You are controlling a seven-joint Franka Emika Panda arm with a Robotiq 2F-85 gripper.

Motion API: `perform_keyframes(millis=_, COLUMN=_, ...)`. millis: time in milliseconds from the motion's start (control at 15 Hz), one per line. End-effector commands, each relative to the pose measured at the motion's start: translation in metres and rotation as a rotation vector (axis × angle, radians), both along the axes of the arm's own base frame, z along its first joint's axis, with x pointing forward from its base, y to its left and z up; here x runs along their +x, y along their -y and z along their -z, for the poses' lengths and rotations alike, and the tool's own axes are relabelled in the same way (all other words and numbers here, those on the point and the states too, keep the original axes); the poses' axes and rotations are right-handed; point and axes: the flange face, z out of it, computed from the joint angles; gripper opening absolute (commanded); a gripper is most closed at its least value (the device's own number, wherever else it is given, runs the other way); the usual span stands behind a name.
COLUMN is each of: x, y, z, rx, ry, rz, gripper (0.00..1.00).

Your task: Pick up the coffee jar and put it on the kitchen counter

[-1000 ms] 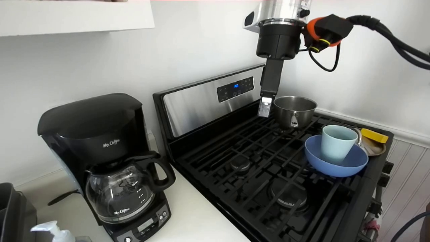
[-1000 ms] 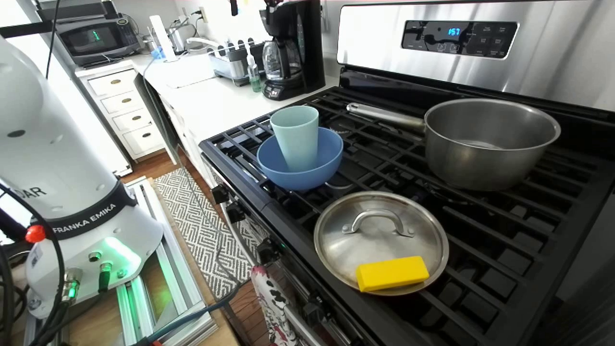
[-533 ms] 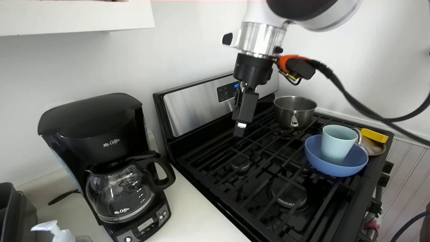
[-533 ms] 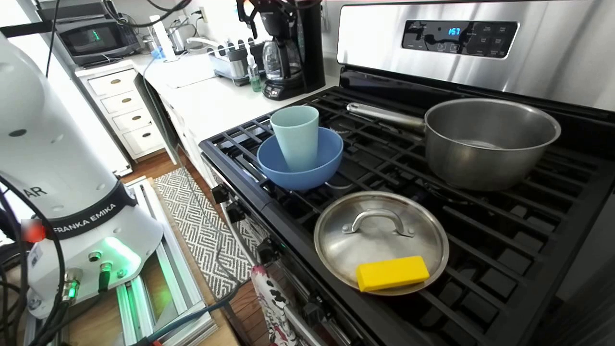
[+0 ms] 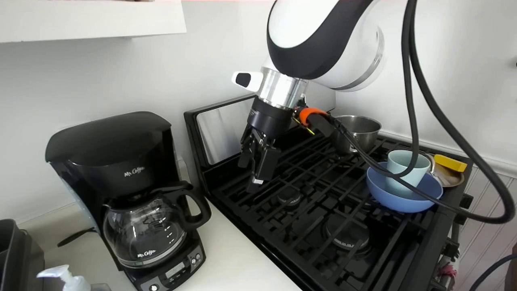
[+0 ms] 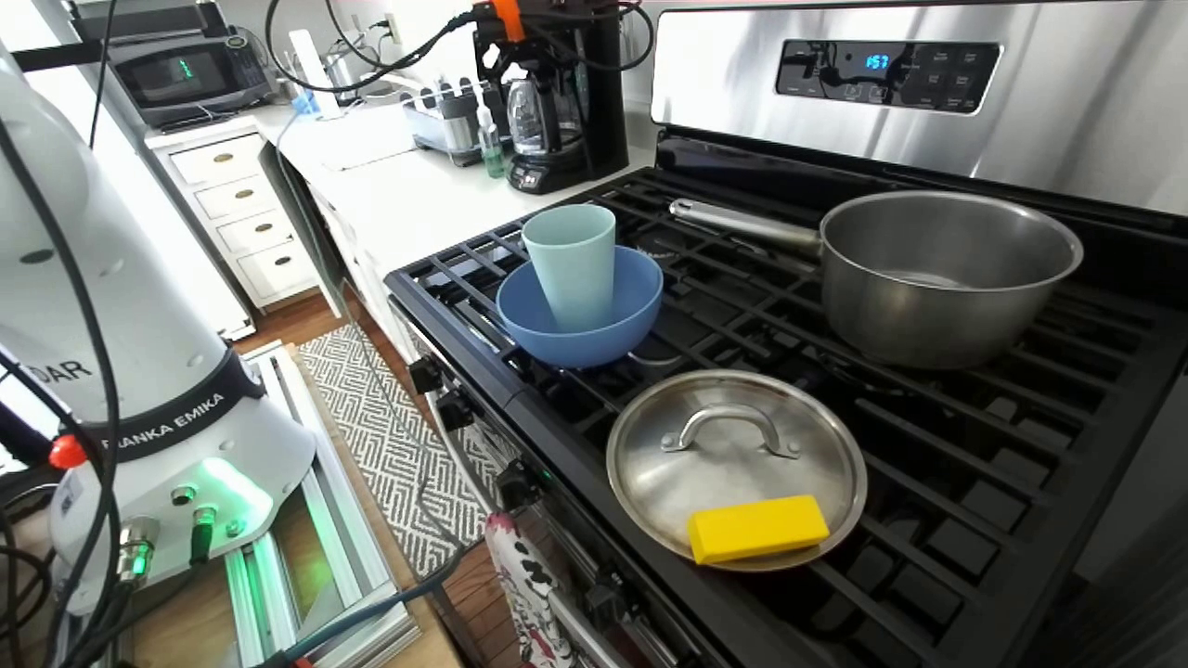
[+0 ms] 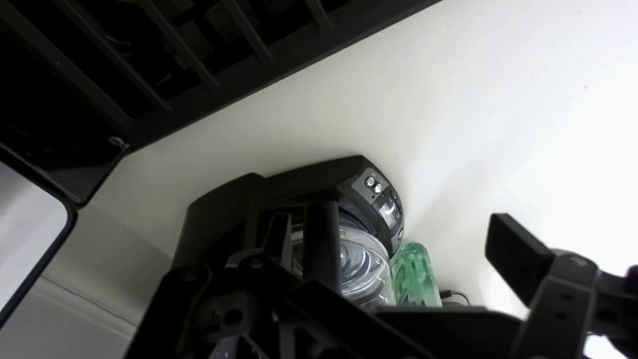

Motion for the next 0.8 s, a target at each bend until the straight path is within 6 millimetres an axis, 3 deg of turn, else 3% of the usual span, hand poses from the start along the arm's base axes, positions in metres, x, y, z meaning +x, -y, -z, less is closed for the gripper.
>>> perform_keyframes(millis=0, x=0.001, y=-0.002, z=-0.002, rx=0.001, ry=0.002, rz=-0.005, gripper=1.00)
perform_keyframes(millis=333, x=0.022, y=-0.020, z=0.012, rx=0.037, ry=0.138, rz=0.182, gripper=1.00)
perform_keyframes(millis=733, x=0.034, y=-0.046, z=0.032, rx=0.114, ry=0.106, rz=0.141, gripper=1.00)
